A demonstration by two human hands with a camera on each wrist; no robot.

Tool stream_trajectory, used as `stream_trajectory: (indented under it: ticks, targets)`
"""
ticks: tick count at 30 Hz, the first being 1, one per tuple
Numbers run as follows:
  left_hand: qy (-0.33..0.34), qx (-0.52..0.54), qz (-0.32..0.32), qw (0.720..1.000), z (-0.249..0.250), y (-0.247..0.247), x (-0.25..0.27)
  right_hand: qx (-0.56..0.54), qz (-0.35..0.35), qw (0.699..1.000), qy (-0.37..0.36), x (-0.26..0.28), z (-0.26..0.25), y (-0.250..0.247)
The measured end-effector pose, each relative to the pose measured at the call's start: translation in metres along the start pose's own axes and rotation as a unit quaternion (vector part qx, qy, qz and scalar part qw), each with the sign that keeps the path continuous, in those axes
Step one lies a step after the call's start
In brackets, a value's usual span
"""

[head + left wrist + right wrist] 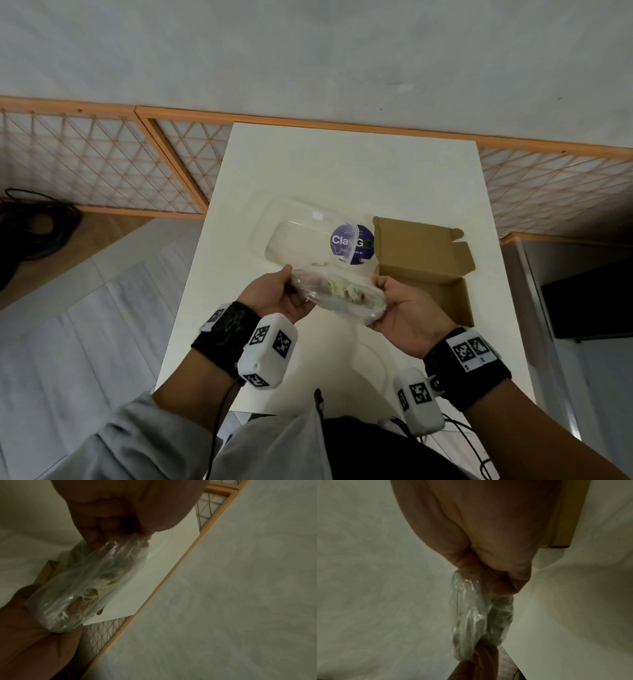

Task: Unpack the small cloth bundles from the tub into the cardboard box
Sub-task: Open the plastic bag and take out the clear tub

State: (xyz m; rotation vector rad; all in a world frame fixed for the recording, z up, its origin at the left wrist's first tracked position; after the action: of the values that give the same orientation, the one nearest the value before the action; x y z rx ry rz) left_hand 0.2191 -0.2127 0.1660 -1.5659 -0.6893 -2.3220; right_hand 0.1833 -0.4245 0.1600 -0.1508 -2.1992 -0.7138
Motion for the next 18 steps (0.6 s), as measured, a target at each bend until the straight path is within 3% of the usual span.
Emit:
stream_trajectory:
  ticks: [4, 7, 9, 13, 18]
  targets:
    - [0.007, 0.005, 0.000, 1.000, -0.003, -0.001, -0.004, -0.018, -0.019, 1.000, 0.018, 0.004, -0.011, 0.002]
    - [0.007, 0.004, 0.014, 1.000, -0.007, -0.003, -0.011, 0.105, -0.003, 0.994, -0.023, 0.007, -0.013, 0.007]
    - [0.009, -0.003, 0.020, 1.000, -0.007, -0.005, -0.018, 0.221, 0.029, 0.973, -0.067, 0.006, -0.012, 0.007]
    - [0.018, 0.004, 0.022, 1.000, -0.006, -0.007, -0.021, 0.364, 0.098, 0.913, -0.154, 0.002, -0.020, 0.005]
    - [0.029, -0.039, -0.031, 0.998, -0.002, -0.003, -0.002, 0.579, 0.163, 0.757, -0.256, 0.004, -0.030, 0.010]
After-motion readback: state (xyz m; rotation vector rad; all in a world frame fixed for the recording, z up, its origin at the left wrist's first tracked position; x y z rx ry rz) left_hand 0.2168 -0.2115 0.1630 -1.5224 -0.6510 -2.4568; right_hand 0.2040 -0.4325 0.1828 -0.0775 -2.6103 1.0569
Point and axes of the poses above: each hand's wrist, its own x-axis away from the middle knuckle, its own y-axis out of the palm, z = x × y, the point moved 4 cm from there along -x, towards the middle knuckle, and after that the axes turned 8 degrees about z, right-handed, at the moved point
